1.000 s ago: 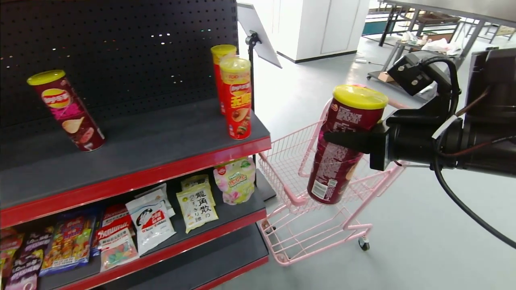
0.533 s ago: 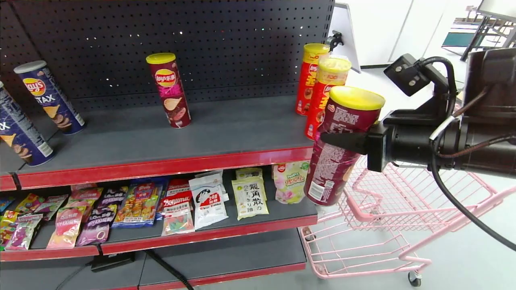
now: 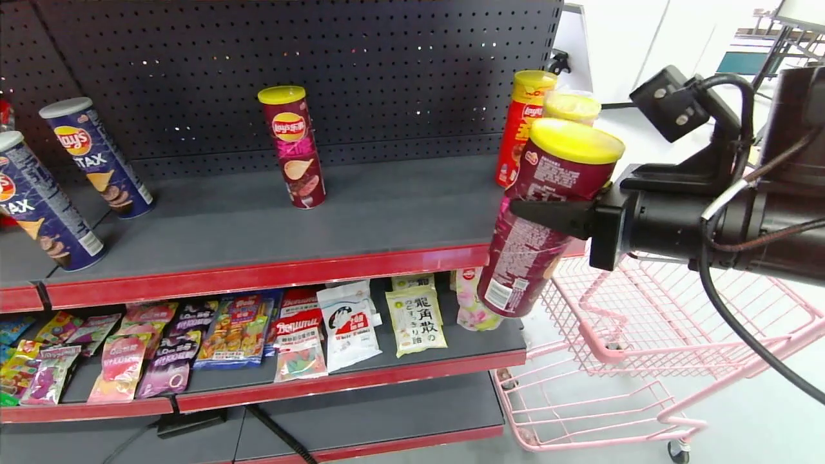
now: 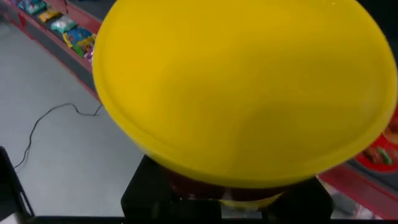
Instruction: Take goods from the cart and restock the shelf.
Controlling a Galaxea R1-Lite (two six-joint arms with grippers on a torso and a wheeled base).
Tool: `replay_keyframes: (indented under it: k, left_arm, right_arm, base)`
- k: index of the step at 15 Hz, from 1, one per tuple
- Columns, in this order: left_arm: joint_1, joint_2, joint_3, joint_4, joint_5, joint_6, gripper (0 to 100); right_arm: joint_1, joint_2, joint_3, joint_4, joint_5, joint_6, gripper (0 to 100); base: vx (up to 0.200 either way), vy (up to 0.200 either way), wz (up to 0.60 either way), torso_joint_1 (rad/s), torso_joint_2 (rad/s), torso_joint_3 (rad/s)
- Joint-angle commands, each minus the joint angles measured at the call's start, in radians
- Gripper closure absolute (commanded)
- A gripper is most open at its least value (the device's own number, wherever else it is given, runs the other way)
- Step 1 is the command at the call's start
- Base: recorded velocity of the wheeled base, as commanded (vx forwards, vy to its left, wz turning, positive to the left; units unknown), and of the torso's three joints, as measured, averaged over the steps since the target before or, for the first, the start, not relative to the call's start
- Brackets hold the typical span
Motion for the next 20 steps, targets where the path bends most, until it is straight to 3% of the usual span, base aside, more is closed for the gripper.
replay_keyframes:
  k: [1, 3, 7, 9, 10, 11, 20]
  left_arm:
    - [0.001, 0.001, 0.0, -0.001, 0.0, 0.0, 0]
    - [0.001, 0.001, 0.0, -0.001, 0.0, 0.0, 0]
    - [0.001, 0.001, 0.0, 0.001, 0.0, 0.0, 0]
    - [0.001, 0.001, 0.0, -0.001, 0.0, 0.0, 0]
    - [0.001, 0.001, 0.0, 0.001, 0.0, 0.001, 0]
    - [0.001, 0.001, 0.0, -0.001, 0.0, 0.001, 0]
    - [0.001, 0.001, 0.0, 0.001, 0.0, 0.003, 0]
  right_arm:
    - [0.009, 0.023, 0.064, -0.112, -0.004, -0.032, 100]
    - [0.009, 0.043, 0.088, -0.187, -0.002, -0.055, 100]
    - [0.013, 0.018, 0.101, -0.182, -0.001, -0.055, 100]
    - [0.048, -0.019, 0.135, -0.173, -0.084, -0.072, 100]
    - [0.057, -0.019, 0.135, -0.159, -0.074, -0.074, 100]
    - [0.069, -0.013, 0.122, -0.152, -0.039, -0.072, 100]
    - [0.074, 0.014, 0.079, -0.129, -0.137, -0.075, 100]
  base:
    - [0.0, 0.2, 0.0, -0.002, 0.01, -0.002]
    - [0.0, 0.2, 0.0, 0.002, 0.0, 0.002]
    - [0.0, 0.2, 0.0, 0.005, 0.0, 0.004]
    - [0.0, 0.2, 0.0, 0.007, 0.01, 0.002]
    - [0.0, 0.2, 0.0, 0.002, 0.0, 0.002]
    - [0.0, 0.0, 0.0, 0.0, 0.0, 0.0]
    - [0.0, 0.0, 0.07, 0.0, 0.0, 0.001]
